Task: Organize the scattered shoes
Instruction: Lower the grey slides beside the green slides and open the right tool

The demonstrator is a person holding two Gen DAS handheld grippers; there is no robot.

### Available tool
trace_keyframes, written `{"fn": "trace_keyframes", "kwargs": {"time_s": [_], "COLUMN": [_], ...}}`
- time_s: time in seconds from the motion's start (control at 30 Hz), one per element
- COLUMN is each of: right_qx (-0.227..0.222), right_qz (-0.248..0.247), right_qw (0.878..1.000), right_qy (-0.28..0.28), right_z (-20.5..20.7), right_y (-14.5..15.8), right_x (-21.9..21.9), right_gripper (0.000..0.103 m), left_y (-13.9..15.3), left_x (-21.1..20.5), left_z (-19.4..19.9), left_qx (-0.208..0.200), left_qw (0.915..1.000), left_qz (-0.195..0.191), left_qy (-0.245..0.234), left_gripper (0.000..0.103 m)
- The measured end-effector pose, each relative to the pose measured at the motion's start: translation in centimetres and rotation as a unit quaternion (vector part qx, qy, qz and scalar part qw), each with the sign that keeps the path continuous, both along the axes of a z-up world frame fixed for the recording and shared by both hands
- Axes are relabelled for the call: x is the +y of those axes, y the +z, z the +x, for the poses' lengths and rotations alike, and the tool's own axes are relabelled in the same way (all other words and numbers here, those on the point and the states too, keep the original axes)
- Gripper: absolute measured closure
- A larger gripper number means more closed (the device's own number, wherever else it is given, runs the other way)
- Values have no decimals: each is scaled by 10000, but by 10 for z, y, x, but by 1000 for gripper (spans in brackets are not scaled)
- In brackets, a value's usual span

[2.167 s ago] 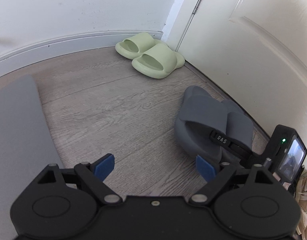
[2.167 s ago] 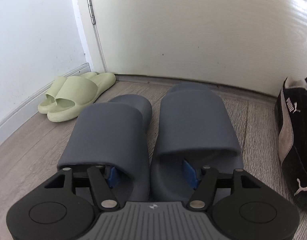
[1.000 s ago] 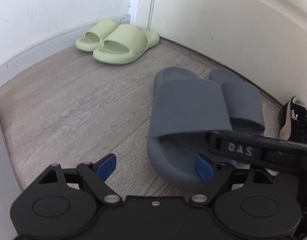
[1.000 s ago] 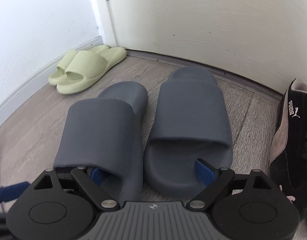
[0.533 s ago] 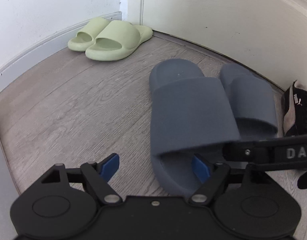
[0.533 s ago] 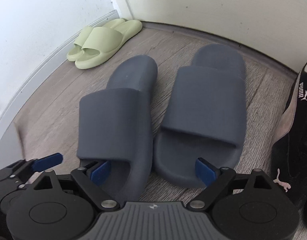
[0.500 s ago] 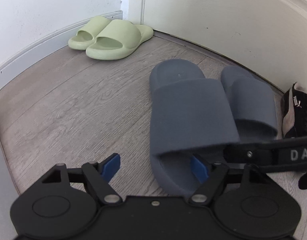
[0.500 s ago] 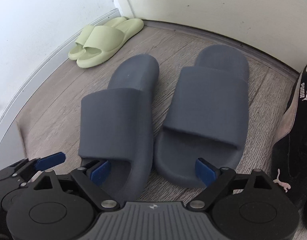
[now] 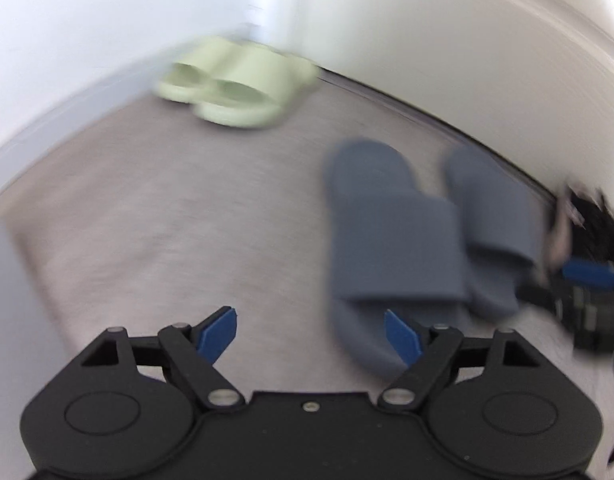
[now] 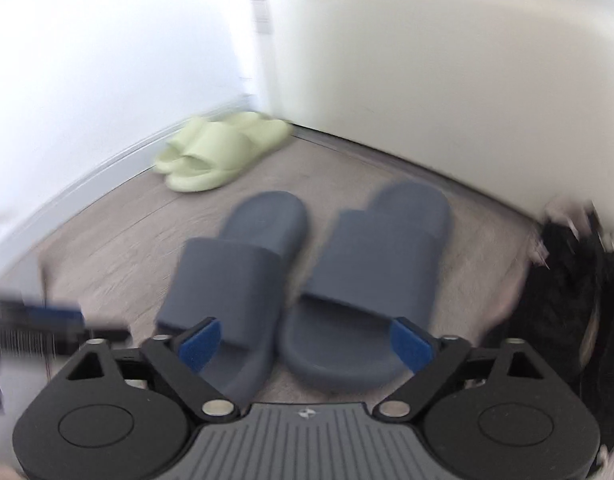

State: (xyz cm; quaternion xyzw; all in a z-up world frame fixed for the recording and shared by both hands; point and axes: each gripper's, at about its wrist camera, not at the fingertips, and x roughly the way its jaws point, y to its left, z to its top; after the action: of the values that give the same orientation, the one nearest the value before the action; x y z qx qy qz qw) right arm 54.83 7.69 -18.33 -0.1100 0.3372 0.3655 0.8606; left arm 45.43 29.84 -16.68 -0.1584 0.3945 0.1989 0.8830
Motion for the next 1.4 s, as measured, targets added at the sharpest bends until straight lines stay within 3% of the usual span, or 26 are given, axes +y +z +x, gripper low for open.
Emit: {"fn": "trace_keyframes", "kwargs": {"time_s": [0.07,0.1,0.33,0.53,0.67,0.77,0.87,0.93,1.0,1.07,1.17,1.2,1.27,1.3,1.4], "right_qx": [-73,4,85,594,753,588,910,1026,933,644,-64,-468,-967,-937,-190], "right_qz": [-176,-173,-224,3,118,-31,140,338,441,504,483,395,187,95,259], "right_qw": [9997,9996,9986,9982,9971,9983,9957,9941,9945,9961,9935,9879,9777,9773,9832], "right_qy": [162,219,479,42,-24,24,-78,-96,-156,-318,-1032,-1425,-1857,-1896,-1799], "right_z": [-10,-13,-17,16,53,81,89,83,74,53,30,23,22,30,67], "right_y": [-9,-15,-29,-33,-35,-34,-26,-21,-19,-15,-10,-9,-11,-14,-30], "right_x": [18,28,80,124,158,186,181,168,154,123,63,41,16,9,-10], "right_gripper": [90,102,102,102,103,102,93,70,59,54,33,27,23,21,18], "left_y": [3,4,-1,4,1,-1,0,0,0,1,3,4,4,4,4], "left_x": [13,19,48,45,51,59,63,65,67,66,63,60,55,52,47], "left_z": [-1,-2,-7,-5,-7,-11,-13,-14,-15,-14,-13,-12,-10,-9,-7], "left_qx": [-156,-242,-627,-691,-779,-831,-845,-843,-851,-872,-896,-888,-869,-861,-860], "left_qw": [9996,9991,9915,9936,9912,9886,9887,9884,9878,9876,9883,9890,9902,9907,9917], "left_qz": [-46,-84,-827,-586,-771,-912,-830,-812,-845,-860,-839,-816,-768,-752,-700], "left_qy": [239,336,786,670,747,862,923,964,993,986,903,858,772,732,644], "left_gripper": [21,21,21,21,20,20,20,20,20,20,20,20,20,20,20]}}
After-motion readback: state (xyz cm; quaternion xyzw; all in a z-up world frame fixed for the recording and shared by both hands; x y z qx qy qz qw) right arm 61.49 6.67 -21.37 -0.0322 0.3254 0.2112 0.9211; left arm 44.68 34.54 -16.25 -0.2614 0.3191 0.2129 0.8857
